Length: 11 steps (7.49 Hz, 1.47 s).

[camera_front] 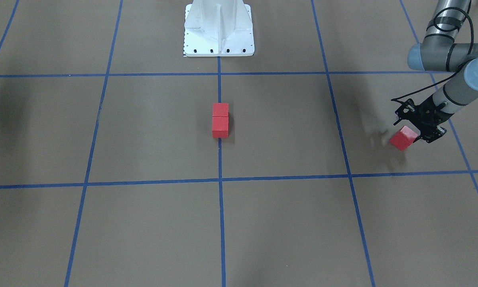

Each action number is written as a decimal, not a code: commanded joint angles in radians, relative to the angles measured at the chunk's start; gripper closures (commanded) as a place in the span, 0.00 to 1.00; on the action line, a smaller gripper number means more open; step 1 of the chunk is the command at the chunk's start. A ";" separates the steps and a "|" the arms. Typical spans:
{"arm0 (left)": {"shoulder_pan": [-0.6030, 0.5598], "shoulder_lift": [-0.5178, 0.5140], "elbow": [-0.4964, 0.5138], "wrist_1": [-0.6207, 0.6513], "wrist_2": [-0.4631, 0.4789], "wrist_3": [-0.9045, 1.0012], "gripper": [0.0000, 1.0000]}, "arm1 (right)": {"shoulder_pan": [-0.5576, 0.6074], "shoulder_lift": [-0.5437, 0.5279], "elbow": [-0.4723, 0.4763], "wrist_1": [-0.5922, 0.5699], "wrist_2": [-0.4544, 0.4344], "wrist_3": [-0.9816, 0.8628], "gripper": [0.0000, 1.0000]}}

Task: Form red blocks into L shape at center
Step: 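Grasp the red cube nearest the left arm with the left gripper, then carry the cube with the left gripper toward the two-cube row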

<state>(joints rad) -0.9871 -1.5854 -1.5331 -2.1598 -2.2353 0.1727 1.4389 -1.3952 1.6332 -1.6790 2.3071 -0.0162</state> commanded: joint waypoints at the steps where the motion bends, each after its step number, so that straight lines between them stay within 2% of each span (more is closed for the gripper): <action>1: 0.004 -0.004 0.002 0.005 0.000 -0.002 0.29 | 0.000 -0.001 0.000 0.001 0.000 -0.001 0.01; 2: 0.005 -0.008 0.005 0.008 -0.001 -0.010 0.46 | 0.002 -0.001 0.000 0.001 0.000 -0.001 0.01; 3: 0.005 -0.025 0.002 0.043 -0.007 -0.013 0.55 | 0.002 -0.001 0.002 0.001 0.000 0.001 0.01; 4: 0.005 -0.071 -0.008 0.125 -0.013 -0.012 0.61 | 0.002 -0.001 0.002 0.001 0.000 0.001 0.01; 6: 0.005 -0.164 -0.010 0.211 -0.014 -0.012 0.63 | 0.003 0.002 0.002 0.001 0.000 0.001 0.01; 8: 0.005 -0.284 -0.015 0.210 -0.010 -0.001 1.00 | 0.003 0.008 0.000 0.001 0.000 0.001 0.01; 11: -0.001 -0.361 -0.125 0.209 0.023 -0.002 1.00 | 0.005 0.016 -0.003 -0.001 0.000 0.001 0.01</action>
<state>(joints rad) -0.9833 -1.9167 -1.6156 -1.9502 -2.2322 0.1712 1.4427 -1.3810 1.6313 -1.6791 2.3071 -0.0153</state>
